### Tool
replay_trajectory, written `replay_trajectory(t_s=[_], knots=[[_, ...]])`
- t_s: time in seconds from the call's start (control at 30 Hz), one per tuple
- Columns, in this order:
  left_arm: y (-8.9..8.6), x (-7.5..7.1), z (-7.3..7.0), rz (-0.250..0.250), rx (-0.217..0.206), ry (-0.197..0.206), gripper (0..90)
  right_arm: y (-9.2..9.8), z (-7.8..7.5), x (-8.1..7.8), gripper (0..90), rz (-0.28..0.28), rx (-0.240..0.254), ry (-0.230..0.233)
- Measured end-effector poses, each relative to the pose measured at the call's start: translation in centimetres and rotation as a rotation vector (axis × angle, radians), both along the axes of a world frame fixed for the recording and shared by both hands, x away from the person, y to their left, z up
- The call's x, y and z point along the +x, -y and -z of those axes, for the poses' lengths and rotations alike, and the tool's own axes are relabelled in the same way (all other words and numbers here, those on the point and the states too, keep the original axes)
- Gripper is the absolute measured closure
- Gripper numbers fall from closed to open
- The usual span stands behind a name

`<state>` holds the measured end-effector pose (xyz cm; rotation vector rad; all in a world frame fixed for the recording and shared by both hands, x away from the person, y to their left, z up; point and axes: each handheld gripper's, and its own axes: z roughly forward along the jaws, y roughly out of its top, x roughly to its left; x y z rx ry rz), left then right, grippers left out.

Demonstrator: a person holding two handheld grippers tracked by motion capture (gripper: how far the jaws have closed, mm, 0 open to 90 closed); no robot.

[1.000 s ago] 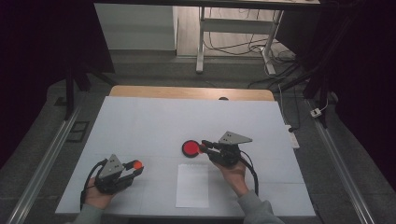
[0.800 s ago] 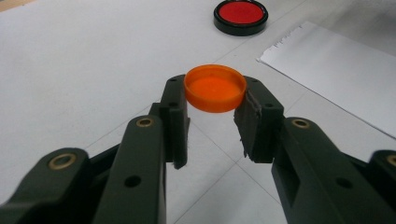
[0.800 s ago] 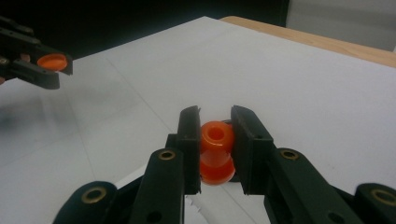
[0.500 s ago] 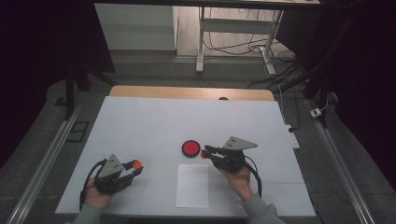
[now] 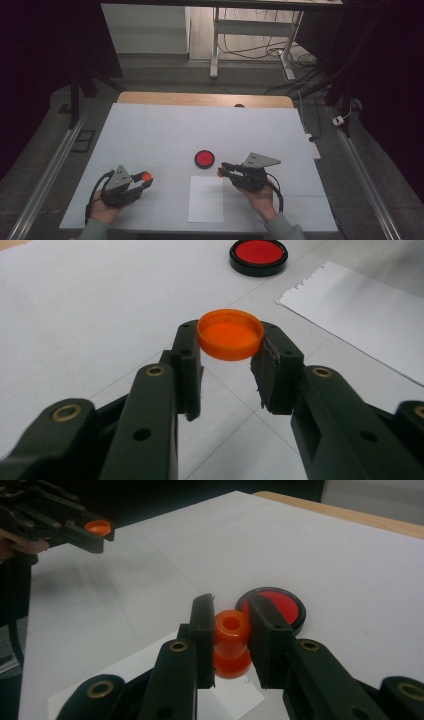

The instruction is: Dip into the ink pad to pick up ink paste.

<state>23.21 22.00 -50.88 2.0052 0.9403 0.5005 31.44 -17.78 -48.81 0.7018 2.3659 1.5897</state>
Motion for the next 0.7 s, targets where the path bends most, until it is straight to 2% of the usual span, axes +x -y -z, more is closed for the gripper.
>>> replay_trajectory(t_s=[0.33,0.7], knots=[[-0.1,0.0,0.0,-0.001,0.000,0.000,65.4,0.4,-0.3,-1.1,73.4,-0.029,-0.001,-0.003],[-0.1,0.1,0.0,0.001,0.003,0.000,65.4,-0.1,-0.4,-2.0,73.4,-0.067,-0.004,0.000]])
